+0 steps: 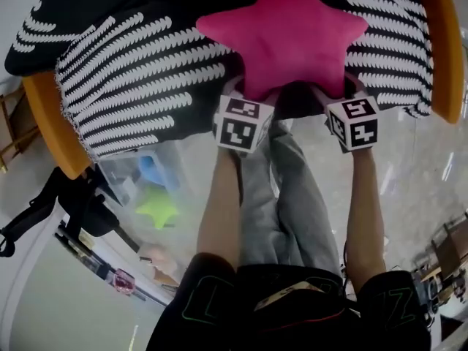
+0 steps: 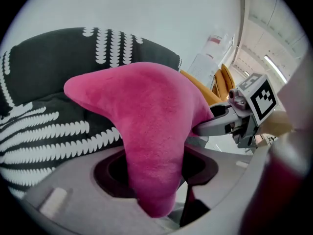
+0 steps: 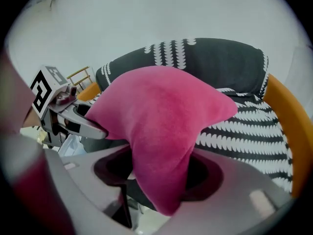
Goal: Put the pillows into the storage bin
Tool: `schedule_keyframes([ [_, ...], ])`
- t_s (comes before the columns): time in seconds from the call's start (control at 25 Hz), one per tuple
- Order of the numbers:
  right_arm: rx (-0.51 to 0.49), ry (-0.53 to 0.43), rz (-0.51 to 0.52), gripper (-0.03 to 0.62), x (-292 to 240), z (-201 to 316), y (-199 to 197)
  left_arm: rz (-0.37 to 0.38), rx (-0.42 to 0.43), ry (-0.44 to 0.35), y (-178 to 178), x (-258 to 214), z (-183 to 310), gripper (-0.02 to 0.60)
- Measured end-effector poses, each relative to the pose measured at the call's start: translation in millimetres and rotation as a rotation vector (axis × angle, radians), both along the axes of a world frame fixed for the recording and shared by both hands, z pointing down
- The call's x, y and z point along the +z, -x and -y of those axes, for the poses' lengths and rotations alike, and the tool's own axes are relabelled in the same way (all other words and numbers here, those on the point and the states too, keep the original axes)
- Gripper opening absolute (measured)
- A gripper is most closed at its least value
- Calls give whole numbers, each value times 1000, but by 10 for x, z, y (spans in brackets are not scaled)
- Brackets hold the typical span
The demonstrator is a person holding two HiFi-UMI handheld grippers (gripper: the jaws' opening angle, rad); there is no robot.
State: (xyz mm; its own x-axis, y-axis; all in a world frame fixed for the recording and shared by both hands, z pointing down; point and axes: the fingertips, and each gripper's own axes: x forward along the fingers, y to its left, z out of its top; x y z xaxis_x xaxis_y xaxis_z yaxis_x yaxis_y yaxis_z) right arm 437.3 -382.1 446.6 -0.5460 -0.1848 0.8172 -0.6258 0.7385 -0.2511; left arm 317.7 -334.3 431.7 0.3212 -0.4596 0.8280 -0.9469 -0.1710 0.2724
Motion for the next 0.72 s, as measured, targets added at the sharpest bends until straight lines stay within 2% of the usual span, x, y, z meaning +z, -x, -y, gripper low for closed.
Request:
schedule_keyframes([
  [0.08, -90, 0, -4, 281, -12, 35, 87, 2, -92, -5, 47, -7, -66, 258],
  [0.24, -155, 0, 15, 281, 29, -195, 401, 22, -162, -4, 315, 8, -381, 258],
  [0.48, -360, -21, 7, 281, -26, -766, 1163, 14, -372, -19, 912, -24, -1177, 259],
  [0.72, -511, -32, 20, 281, -18, -1029, 1438, 30, -520, -25, 1042, -11, -1578, 261],
])
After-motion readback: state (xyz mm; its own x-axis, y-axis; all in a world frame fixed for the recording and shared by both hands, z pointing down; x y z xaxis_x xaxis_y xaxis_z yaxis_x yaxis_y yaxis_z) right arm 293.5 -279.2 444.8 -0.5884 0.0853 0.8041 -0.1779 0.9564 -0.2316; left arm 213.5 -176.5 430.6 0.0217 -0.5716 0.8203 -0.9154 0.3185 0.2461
